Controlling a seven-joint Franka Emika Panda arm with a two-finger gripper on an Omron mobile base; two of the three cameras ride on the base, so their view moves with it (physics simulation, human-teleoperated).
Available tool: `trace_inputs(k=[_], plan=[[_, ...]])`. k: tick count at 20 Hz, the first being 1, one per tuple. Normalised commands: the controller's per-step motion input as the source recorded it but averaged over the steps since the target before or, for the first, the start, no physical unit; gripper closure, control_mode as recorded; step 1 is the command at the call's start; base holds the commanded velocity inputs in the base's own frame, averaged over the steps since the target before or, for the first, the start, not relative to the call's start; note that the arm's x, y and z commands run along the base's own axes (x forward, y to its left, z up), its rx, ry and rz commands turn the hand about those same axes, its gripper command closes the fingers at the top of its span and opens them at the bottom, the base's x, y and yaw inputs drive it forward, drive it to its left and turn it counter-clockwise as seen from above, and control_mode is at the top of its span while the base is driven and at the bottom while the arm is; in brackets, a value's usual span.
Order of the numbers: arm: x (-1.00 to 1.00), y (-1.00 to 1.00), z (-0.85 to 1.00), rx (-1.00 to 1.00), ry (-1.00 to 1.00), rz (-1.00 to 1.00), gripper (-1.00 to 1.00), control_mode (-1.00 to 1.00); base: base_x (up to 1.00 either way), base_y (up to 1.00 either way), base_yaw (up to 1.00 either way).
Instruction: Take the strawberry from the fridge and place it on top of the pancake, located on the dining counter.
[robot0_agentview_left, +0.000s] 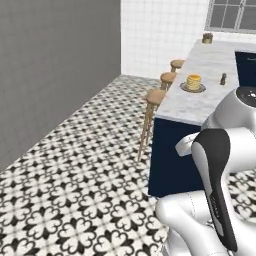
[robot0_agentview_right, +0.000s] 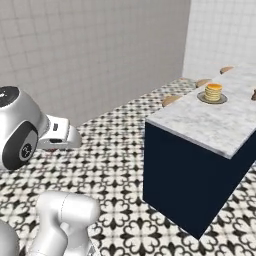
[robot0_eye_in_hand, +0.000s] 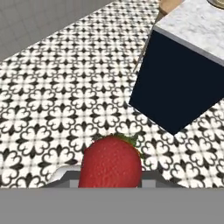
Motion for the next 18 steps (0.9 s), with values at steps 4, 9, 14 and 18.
trace_inputs(k=[4, 9, 14, 18], plan=[[0.00, 0.00, 0.00, 0.00, 0.00, 0.00, 1.00, 1.00, 1.00, 1.00, -0.38], [0.00, 0.00, 0.00, 0.00, 0.00, 0.00, 1.00, 1.00, 1.00, 1.00, -0.42], [0.00, 0.00, 0.00, 0.00, 0.00, 0.00, 1.00, 1.00, 1.00, 0.99, -0.44], [0.00, 0.00, 0.00, 0.00, 0.00, 0.00, 1.00, 1.00, 1.00, 0.91, -0.45]])
